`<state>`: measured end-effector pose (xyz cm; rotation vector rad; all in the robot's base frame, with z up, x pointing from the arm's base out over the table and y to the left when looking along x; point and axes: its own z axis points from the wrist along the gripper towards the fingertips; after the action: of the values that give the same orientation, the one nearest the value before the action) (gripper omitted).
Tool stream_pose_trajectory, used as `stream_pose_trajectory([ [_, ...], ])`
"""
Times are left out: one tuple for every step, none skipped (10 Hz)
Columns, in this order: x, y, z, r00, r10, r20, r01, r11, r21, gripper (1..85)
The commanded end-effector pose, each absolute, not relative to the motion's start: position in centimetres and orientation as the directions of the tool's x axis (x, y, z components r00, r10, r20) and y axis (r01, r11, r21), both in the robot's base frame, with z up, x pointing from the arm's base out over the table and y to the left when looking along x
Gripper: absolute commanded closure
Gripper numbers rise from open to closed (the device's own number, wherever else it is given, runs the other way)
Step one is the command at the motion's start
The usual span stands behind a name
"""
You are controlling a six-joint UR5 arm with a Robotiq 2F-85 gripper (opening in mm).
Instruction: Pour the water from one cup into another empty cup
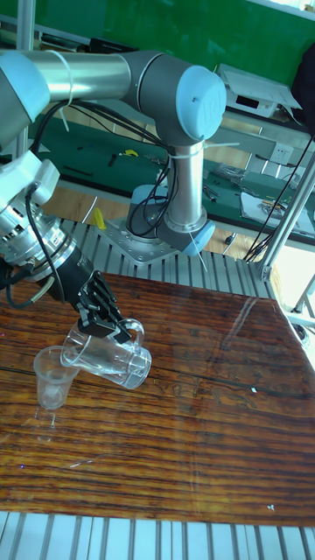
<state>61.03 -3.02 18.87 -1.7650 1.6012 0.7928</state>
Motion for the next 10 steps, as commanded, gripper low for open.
stream_pose_trajectory([
  [61.2, -2.89, 19.34, 0.088, -0.611, -0.786, -0.996, -0.068, -0.059, 84.0],
  [61.2, -2.9, 19.34, 0.088, -0.611, -0.786, -0.996, -0.068, -0.059, 84.0],
  [61.21, -2.91, 19.32, 0.088, -0.611, -0.786, -0.996, -0.068, -0.059, 84.0],
  [61.24, -2.93, 19.3, 0.088, -0.611, -0.786, -0.996, -0.067, -0.06, 84.0],
  [61.23, -2.93, 19.32, 0.088, -0.61, -0.787, -0.996, -0.067, -0.06, 84.0],
  [61.21, -2.85, 19.45, 0.088, -0.604, -0.792, -0.996, -0.066, -0.06, 84.0],
  [61.27, -2.87, 19.45, 0.088, -0.603, -0.793, -0.996, -0.064, -0.062, 84.0],
  [61.27, -2.84, 19.49, 0.088, -0.601, -0.795, -0.996, -0.064, -0.062, 84.0],
  [61.27, -2.83, 19.51, 0.088, -0.599, -0.796, -0.996, -0.064, -0.062, 84.0],
  [61.31, -2.87, 19.46, 0.088, -0.6, -0.795, -0.996, -0.062, -0.063, 84.0],
])
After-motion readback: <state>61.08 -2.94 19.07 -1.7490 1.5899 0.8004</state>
